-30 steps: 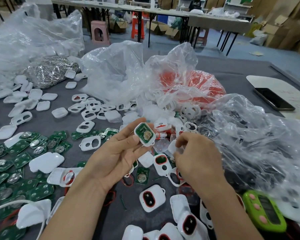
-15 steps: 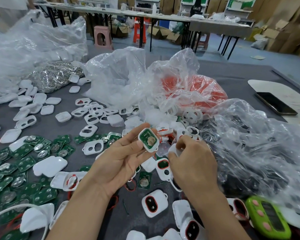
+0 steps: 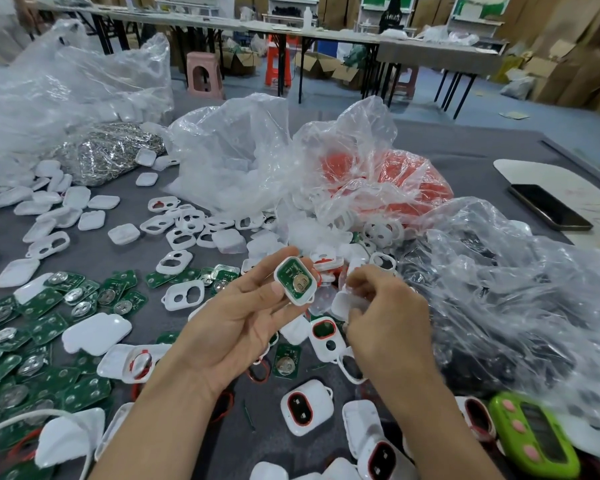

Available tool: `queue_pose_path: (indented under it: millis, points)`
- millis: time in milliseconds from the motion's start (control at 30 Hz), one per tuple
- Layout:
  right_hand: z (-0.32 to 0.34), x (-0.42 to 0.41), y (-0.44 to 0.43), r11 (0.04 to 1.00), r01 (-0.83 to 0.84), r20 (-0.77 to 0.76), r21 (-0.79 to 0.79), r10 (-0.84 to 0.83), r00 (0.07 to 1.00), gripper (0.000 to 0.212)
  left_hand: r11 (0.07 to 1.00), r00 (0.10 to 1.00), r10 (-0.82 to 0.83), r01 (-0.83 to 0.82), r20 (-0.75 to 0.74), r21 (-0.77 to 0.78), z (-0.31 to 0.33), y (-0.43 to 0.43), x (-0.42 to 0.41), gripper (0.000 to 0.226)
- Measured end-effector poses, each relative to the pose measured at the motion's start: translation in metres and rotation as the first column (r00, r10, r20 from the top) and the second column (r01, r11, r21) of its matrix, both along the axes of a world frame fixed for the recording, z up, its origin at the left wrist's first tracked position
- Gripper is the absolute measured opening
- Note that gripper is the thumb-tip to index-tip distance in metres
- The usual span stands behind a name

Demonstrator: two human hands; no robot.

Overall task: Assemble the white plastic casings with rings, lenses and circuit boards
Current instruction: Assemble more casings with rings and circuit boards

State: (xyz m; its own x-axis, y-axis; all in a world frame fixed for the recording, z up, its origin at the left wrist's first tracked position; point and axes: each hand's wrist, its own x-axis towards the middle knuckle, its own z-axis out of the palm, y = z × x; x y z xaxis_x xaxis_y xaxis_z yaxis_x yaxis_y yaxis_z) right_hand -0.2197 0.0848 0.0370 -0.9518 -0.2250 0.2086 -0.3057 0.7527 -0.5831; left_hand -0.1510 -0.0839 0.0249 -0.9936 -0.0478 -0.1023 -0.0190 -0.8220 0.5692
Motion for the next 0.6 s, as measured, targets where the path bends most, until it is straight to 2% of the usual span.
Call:
queue_pose_path:
  millis: [100, 200, 233, 300, 333, 367, 433, 600]
  points:
    - [0.003, -0.01, 0.013, 0.987, -0.032, 0.027, -0.155, 0.036, 0.999, 0.023, 1.0, 1.0, 0.012, -0.012, 0.003, -0.02, -0.001, -0.001, 0.0, 0.041]
    - [0.005, -0.02, 0.022, 0.954, 0.007, 0.073, -0.301, 0.015, 0.997, 0.026, 1.0, 1.0, 0.014, -0.014, 0.005, -0.024, -0.001, -0.001, -0.002, 0.044]
    - [0.006, -0.021, 0.023, 0.908, -0.001, 0.142, -0.419, 0.066, 0.988, 0.027, 1.0, 1.0, 0.014, -0.014, 0.003, -0.02, -0.001, -0.001, -0.001, 0.046]
    - [0.011, -0.02, 0.021, 0.719, 0.011, 0.303, -0.694, 0.279, 0.911, 0.027, 1.0, 1.0, 0.008, -0.008, 0.0, -0.016, -0.002, -0.001, -0.001, 0.045]
    - [0.013, -0.018, 0.018, 0.634, 0.026, 0.333, -0.773, 0.371, 0.867, 0.028, 1.0, 1.0, 0.007, -0.007, -0.001, -0.021, -0.002, -0.001, -0.001, 0.043]
    - [0.014, -0.016, 0.015, 0.585, 0.023, 0.337, -0.81, 0.434, 0.836, 0.028, 0.999, 1.0, 0.005, -0.005, -0.001, -0.033, -0.002, 0.0, -0.001, 0.042]
    - [0.014, -0.01, 0.008, 0.57, -0.017, 0.321, -0.821, 0.488, 0.812, 0.03, 0.997, 1.0, 0.009, -0.009, -0.001, -0.08, -0.002, 0.002, -0.003, 0.045]
    - [0.01, -0.001, -0.003, 0.663, -0.14, 0.223, -0.735, 0.433, 0.873, 0.033, 0.978, 1.0, 0.011, -0.013, -0.013, -0.21, -0.004, 0.008, -0.003, 0.041]
